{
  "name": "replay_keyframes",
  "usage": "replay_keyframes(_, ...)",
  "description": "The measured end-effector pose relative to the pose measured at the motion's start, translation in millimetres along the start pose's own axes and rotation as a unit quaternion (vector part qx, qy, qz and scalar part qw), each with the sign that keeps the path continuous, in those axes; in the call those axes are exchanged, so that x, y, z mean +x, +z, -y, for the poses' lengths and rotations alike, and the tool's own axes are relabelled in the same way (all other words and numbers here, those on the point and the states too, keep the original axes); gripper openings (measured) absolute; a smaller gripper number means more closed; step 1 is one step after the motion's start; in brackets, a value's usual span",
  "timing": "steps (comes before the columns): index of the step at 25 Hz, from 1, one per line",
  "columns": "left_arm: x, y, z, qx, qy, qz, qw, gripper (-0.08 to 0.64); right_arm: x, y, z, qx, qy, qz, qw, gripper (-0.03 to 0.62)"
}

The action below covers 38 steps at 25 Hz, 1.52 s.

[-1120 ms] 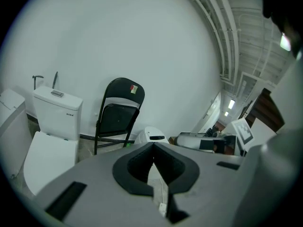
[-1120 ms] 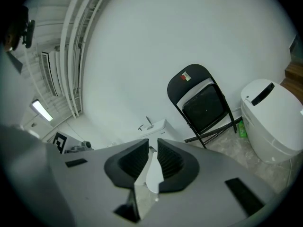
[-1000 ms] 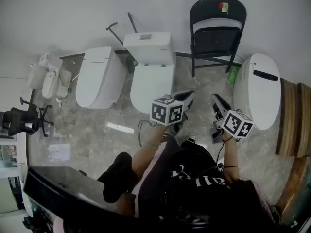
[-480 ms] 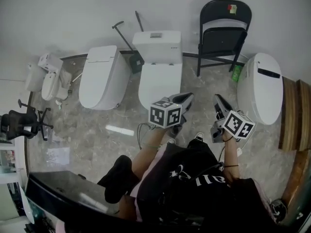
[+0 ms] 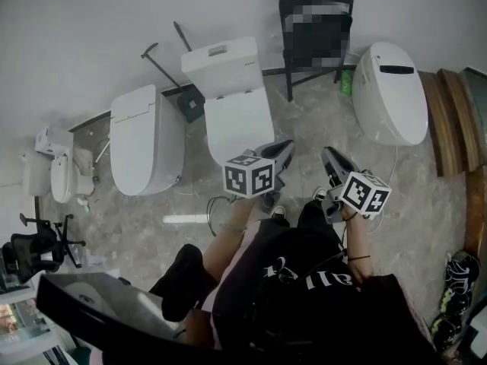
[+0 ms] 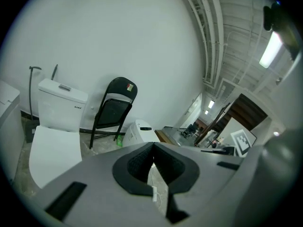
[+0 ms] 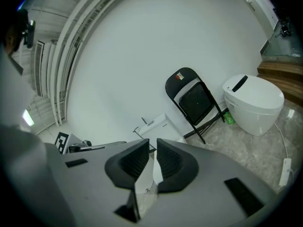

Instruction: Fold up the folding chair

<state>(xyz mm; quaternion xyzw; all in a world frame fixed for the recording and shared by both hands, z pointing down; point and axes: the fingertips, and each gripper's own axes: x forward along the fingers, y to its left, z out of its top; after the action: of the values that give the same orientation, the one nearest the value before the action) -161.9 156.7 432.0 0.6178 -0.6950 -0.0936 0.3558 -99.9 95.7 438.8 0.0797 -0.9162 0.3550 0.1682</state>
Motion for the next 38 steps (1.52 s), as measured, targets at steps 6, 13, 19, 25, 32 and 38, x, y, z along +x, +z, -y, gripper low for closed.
replay_keyframes(6, 8.8, -6.2, 25.0, 0.02, -0.047, -0.013, 0.9986, 0.003, -24.7, -4.6, 0.7, -0.006, -0.028, 0.022, 0.999, 0.057)
replay_keyframes(13, 21.4, -6.9, 60.8, 0.049, -0.063, -0.023, 0.9966, 0.003, -52.7, 9.8, 12.1, -0.003, -0.043, 0.045, 0.998, 0.057)
replay_keyframes(19, 24.3, -26.5, 83.5, 0.042, -0.064, -0.035, 0.9965, 0.003, -82.7, 7.3, 21.8, -0.011, -0.051, 0.048, 0.997, 0.058)
replay_keyframes(25, 29.7, -29.9, 115.2, 0.031, -0.078, -0.021, 0.9963, 0.003, -112.1, 12.7, 29.7, -0.019, -0.05, 0.053, 0.997, 0.057)
replay_keyframes(32, 31.1, -40.4, 128.2, 0.038, -0.066, -0.024, 0.9968, 0.003, -127.9, 14.5, 34.7, -0.024, -0.04, 0.054, 0.997, 0.057)
replay_keyframes(38, 30.4, -44.0, 129.0, 0.037, -0.056, -0.027, 0.9973, 0.003, -130.0, 11.6, 38.0, -0.019, -0.033, 0.051, 0.998, 0.057)
